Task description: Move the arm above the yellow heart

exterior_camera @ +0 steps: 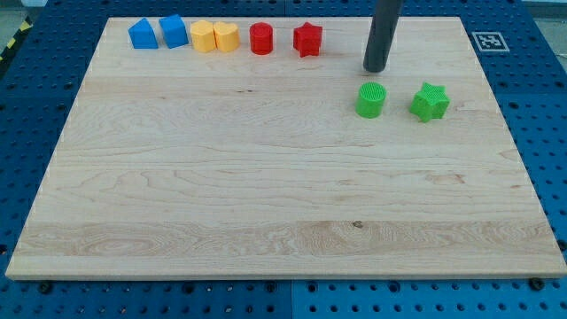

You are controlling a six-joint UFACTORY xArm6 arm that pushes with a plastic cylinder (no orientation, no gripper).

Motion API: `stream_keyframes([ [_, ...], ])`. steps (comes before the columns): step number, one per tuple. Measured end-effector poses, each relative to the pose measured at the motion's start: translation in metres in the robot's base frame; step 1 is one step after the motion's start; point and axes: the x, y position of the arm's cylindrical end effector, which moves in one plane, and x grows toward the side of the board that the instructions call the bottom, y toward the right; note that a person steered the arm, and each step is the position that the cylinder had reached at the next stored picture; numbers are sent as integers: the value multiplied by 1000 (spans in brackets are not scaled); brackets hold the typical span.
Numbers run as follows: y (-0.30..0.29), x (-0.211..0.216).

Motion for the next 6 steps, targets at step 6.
stream_keyframes([
  [6,-269,-102],
])
